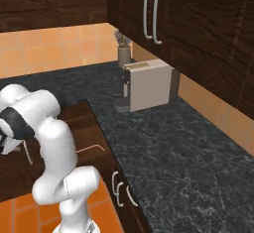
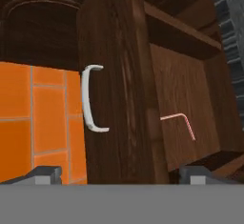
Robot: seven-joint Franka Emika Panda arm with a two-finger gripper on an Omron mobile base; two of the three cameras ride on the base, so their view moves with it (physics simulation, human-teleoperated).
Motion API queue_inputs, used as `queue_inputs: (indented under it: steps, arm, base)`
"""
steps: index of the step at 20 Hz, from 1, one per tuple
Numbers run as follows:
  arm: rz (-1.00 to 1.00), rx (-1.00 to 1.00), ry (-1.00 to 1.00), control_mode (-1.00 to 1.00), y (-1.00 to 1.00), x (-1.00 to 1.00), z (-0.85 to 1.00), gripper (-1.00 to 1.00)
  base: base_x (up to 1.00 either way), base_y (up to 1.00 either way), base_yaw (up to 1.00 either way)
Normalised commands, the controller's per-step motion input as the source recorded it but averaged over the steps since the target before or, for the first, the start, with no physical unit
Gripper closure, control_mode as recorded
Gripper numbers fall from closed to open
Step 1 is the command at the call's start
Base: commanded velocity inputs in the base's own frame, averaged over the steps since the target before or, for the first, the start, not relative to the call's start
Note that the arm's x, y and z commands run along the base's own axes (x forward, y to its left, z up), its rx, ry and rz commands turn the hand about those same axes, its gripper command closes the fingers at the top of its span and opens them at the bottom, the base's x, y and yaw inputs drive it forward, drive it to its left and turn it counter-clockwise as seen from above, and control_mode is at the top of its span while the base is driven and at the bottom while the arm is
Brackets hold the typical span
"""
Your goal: Take a straw from the drawer in front and place it inside the glass cup on the dining counter.
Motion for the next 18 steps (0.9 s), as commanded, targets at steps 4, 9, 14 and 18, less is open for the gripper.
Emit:
queue_inputs:
  steps: [4,9,14,18]
  arm:
    - [-0.12,0.32,0.3,-1.0,-0.75,0.69,0.85,-1.0]
    - [-0.03,0.2,0.32,-1.0,-0.57,0.92,0.26,-1.0]
    - [0.0,0.02,0.25,-1.0,-0.21,0.81,-0.25,-1.0]
    - [0.0,0.0,0.13,-1.0,-0.02,0.67,-0.48,-1.0]
  base:
    - [0.0,0.0,0.0]
    - [0.0,0.0,0.0]
    - [0.0,0.0,0.0]
    - [0.0,0.0,0.0]
